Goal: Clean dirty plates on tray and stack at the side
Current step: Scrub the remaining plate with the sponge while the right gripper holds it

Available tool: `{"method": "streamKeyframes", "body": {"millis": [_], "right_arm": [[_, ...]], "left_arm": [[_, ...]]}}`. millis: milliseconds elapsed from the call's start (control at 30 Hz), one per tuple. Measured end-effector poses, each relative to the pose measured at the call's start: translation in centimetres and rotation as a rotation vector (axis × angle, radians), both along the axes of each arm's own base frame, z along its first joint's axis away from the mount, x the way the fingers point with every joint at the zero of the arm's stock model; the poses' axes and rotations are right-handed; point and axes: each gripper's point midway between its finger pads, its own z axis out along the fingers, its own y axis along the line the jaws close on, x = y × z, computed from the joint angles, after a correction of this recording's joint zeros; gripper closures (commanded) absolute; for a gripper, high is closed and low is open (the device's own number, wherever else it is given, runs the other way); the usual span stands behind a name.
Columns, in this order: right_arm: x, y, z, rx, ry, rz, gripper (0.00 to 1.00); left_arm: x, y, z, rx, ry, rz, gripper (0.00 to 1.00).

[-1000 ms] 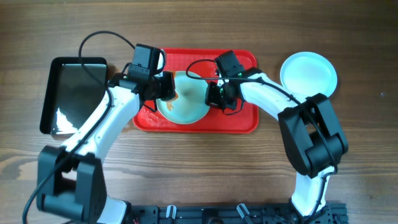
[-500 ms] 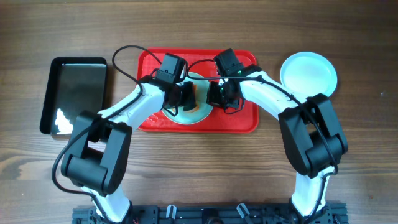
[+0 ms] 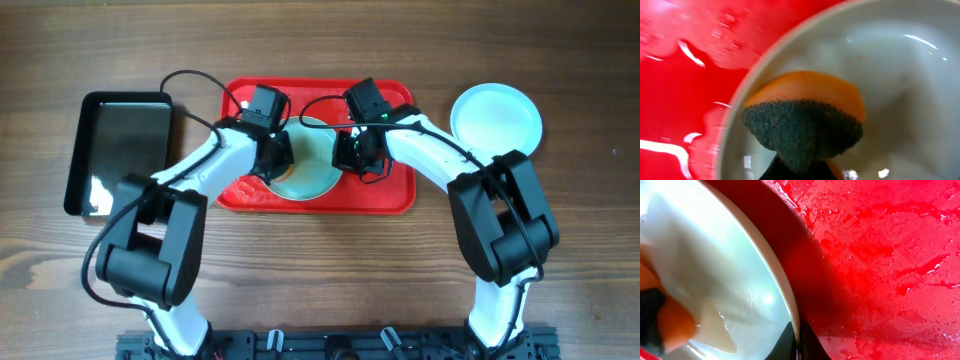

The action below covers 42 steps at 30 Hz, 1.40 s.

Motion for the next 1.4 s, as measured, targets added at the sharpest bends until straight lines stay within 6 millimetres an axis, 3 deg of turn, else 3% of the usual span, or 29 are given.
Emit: {"method": "streamKeyframes", "body": {"millis": [67,200,333,367,433,600,733,833,1033,1100,1300,1400], "right_arm": [[0.0,0.0,0.0,0.0,0.0,0.0,0.96],[0.0,0.0,0.0,0.0,0.001,-0.004,0.96],[0.0,0.0,0.0,0.0,0.001,-0.004,0.96],[0.0,0.0,0.0,0.0,-0.001,0.004,0.96],[-0.1,0.0,0.0,-0.002,0.001,0.015,0.96],[-0.4,-0.2,0.1,-0.015,0.022,0.026,0.96],[-0.5,-0.2,0.1,-0.017,0.024,0.028,0.96],[-0.5,-0.2,0.1,-0.017,0.024,0.029,0.96],[-0.5,-0.2,0.1,-0.017,0.023,0.029,0.96],[-0.4,0.3,0.1,-0.006,0.019,0.037,0.96],[-0.7,0.9,0.1,0.007,0.025,0.051,0.96],[-0.7,0.6,0.0,0.004,0.031,0.046,0.96]], "left_arm": [[0.2,1.1,0.1,0.017,0.001,-0.013,0.96],[-0.2,-0.4,1.2,-0.075,0.003,-0.089,0.96],[1.5,-5.2,7.9,-0.272,-0.189,-0.204,0.96],[1.5,-6.4,8.9,-0.302,-0.209,-0.225,0.96],[0.9,-7.7,7.8,-0.321,-0.174,-0.237,0.96],[-0.8,-9.1,1.1,-0.304,-0.002,-0.21,0.96],[-0.9,-9.5,0.2,-0.313,0.021,-0.201,0.96],[-0.9,-8.5,0.0,-0.252,0.032,-0.176,0.96],[-0.2,0.6,0.0,0.233,-0.002,-0.032,0.96],[0.1,2.2,0.2,0.294,-0.015,-0.005,0.96],[0.0,2.8,1.1,0.295,0.004,0.007,0.96],[1.5,-0.1,4.7,0.086,-0.087,0.001,0.96]]}}
